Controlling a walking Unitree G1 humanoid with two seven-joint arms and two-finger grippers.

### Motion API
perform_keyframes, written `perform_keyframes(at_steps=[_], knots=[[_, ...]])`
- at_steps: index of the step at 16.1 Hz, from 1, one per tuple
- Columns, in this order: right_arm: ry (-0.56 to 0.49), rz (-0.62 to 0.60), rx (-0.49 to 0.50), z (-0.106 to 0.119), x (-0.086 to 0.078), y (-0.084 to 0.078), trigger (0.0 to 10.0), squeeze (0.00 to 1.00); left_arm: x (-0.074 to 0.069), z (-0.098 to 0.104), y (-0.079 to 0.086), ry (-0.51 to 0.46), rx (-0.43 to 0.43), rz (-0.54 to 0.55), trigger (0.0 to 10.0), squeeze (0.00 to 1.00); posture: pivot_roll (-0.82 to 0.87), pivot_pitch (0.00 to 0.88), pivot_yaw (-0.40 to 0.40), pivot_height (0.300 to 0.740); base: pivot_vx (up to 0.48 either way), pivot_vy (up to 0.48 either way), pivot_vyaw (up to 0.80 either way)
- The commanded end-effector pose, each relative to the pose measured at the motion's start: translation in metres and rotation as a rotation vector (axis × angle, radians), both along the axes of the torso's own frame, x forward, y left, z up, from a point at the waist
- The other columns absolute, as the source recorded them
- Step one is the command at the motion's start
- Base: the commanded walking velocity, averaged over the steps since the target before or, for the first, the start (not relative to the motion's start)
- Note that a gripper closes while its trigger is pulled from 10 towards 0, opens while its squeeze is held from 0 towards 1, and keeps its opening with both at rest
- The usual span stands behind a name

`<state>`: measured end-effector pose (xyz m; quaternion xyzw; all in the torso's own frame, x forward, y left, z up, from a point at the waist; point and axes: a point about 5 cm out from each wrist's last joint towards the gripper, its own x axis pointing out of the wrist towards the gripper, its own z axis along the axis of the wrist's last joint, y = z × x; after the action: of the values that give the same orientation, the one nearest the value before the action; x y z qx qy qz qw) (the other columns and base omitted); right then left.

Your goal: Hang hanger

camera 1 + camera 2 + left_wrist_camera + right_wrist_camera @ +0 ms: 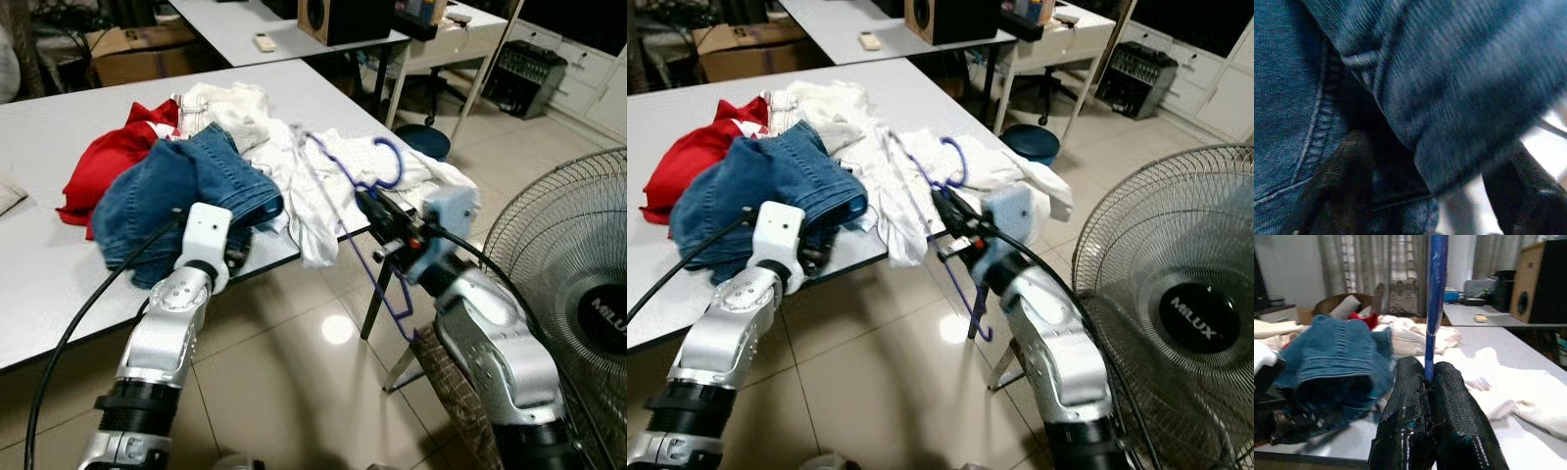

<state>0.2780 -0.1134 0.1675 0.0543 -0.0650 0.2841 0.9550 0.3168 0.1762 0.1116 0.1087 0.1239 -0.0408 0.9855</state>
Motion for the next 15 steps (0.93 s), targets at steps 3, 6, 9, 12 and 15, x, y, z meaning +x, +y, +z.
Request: perform_keyframes(at_steps=[3, 6, 9, 12, 15], knots=[[0.0, -0.033, 0.008, 0.0, -0.006, -0.006, 10.0, 0.0, 0.008, 0.01, 0.003, -0.077, -0.075, 0.047, 0.0, 0.0, -0.07, 0.0, 0.018, 0.74, 0.0, 0.0, 0.0], [0.007, -0.039, 0.009, -0.003, -0.014, -0.009, 10.0, 0.0, 0.004, 0.01, 0.002, -0.08, -0.064, 0.026, 0.0, 0.0, -0.08, 0.0, 0.033, 0.74, 0.0, 0.0, 0.0], [-0.013, 0.019, 0.014, 0.0, -0.022, -0.005, 10.0, 0.0, -0.003, 0.016, 0.01, -0.085, 0.087, -0.09, 0.0, 0.0, -0.08, 0.0, 0.045, 0.74, 0.0, 0.0, 0.0], [-0.026, 0.084, 0.015, 0.001, -0.031, -0.003, 10.0, 0.0, -0.003, 0.027, 0.022, -0.089, 0.182, -0.136, 0.0, 0.0, -0.08, 0.0, 0.041, 0.74, 0.0, 0.0, 0.0], [0.0, 0.246, -0.019, 0.0, -0.052, -0.006, 10.0, 0.0, 0.008, 0.056, 0.037, -0.113, 0.334, -0.211, 0.0, 0.0, -0.08, 0.0, 0.038, 0.74, 0.0, 0.0, 0.0]])
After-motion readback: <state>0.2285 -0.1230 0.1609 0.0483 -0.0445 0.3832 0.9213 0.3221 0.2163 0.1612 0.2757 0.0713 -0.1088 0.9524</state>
